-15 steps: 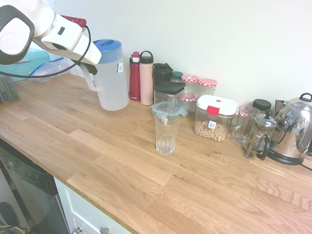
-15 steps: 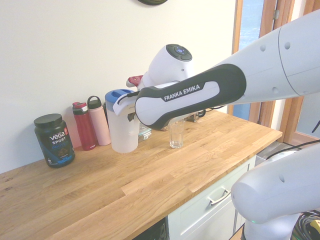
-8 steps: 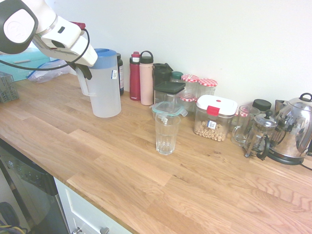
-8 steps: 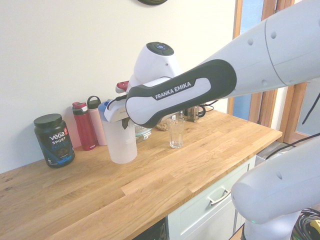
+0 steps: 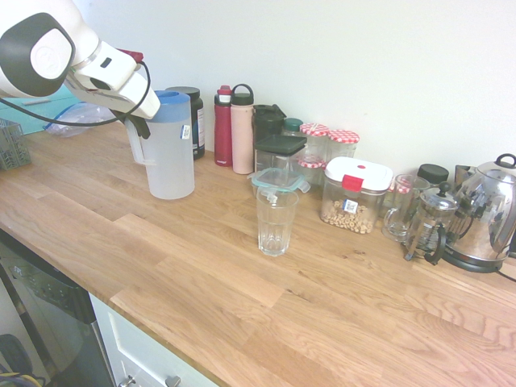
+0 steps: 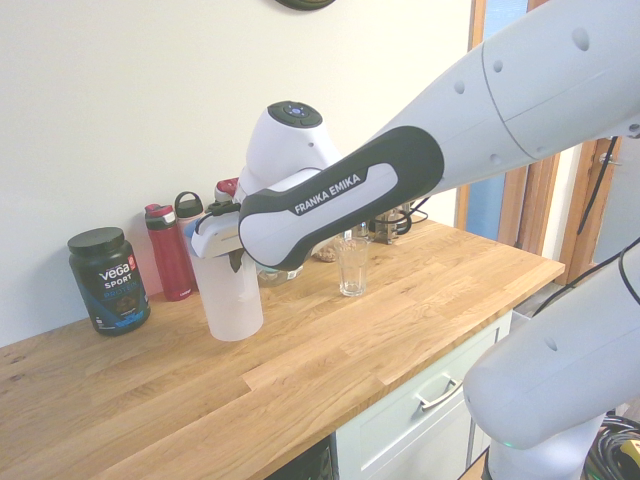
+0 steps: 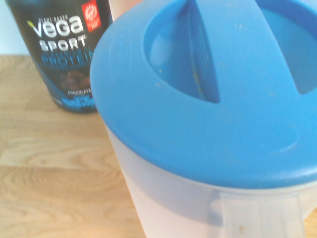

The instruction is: Pour me some water

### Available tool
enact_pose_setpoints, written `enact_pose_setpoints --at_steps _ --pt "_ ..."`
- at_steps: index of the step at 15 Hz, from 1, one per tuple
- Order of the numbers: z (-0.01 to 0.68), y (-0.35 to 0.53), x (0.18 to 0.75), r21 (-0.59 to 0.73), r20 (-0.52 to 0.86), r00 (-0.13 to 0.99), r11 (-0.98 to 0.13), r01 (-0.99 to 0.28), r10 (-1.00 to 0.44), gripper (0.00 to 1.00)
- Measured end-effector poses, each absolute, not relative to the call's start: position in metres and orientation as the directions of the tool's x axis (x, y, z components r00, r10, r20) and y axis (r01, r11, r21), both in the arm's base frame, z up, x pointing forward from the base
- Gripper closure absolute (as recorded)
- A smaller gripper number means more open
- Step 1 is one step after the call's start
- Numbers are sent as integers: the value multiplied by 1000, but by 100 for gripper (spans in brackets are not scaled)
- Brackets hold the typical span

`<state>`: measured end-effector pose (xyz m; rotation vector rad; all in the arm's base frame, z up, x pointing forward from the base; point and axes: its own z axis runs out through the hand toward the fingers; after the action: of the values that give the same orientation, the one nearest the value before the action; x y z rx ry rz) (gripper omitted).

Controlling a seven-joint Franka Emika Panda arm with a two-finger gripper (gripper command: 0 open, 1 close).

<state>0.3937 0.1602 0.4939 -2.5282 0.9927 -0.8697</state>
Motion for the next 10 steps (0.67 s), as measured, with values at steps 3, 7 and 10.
enact_pose_setpoints --at_steps 3,7,10 --pt "487 161 397 -457 426 582 -720 -523 -693 100" --pt "480 160 397 -450 431 579 -721 -527 -692 0" --pt "476 160 397 -455 440 572 -721 -523 -693 0"
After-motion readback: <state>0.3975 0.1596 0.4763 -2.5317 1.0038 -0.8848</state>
